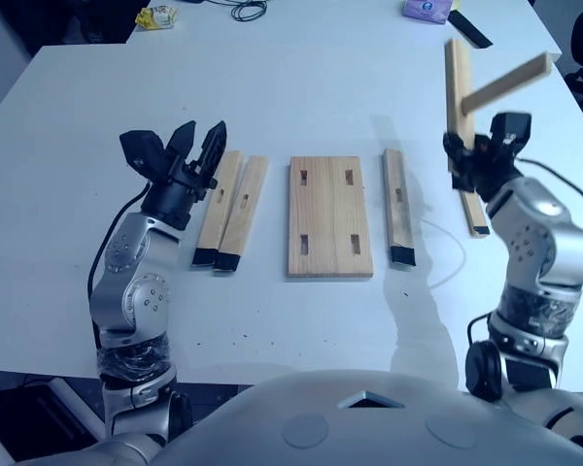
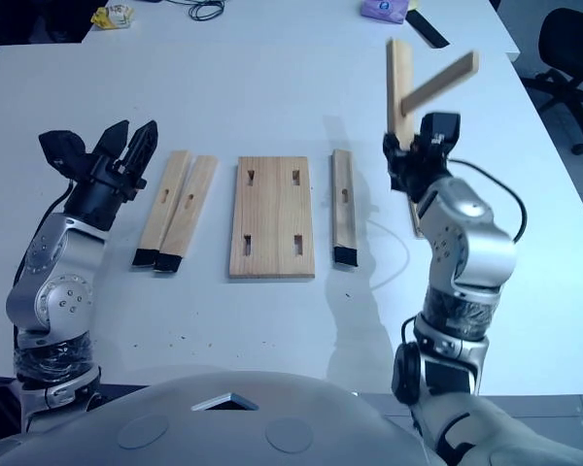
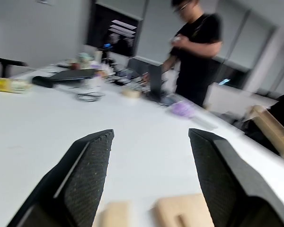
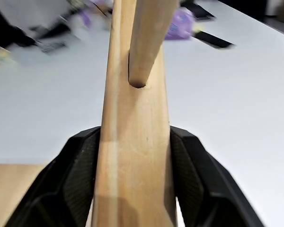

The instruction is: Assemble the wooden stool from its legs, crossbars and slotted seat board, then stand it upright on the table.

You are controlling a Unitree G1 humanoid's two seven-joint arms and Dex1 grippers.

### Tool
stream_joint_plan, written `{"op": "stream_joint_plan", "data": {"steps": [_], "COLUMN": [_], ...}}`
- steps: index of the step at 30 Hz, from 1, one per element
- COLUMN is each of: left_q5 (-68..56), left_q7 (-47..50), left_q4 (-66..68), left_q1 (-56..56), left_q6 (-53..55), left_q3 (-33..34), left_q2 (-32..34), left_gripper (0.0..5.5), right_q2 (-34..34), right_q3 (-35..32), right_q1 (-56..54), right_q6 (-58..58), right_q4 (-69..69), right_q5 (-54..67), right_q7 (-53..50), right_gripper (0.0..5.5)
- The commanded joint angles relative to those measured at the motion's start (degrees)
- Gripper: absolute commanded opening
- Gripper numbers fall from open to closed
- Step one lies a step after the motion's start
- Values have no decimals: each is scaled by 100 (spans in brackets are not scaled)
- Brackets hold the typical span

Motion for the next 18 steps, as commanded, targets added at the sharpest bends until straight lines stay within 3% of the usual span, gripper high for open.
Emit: {"op": "stream_joint_plan", "data": {"steps": [1,6,10,12,18], "left_q5": [-1036,-2327,-3142,-3454,-3916], "left_q7": [-197,-101,-66,20,509], "left_q4": [184,38,-225,-325,-274], "left_q1": [-421,-798,-785,-747,-679], "left_q6": [330,651,870,971,901], "left_q3": [206,71,-274,-440,-469], "left_q2": [-120,-477,-765,-845,-971], "left_gripper": [294,294,294,294,361], "right_q2": [-378,-872,-823,-768,-507], "right_q3": [32,440,464,506,168], "right_q1": [-726,-1088,-1443,-1538,-1840], "right_q6": [393,974,1321,1395,1700], "right_q4": [497,1046,1230,1256,1325], "right_q5": [993,1925,2657,2827,3510], "right_q7": [1111,2515,3076,3111,2751], "right_gripper": [213,213,213,213,213]}}
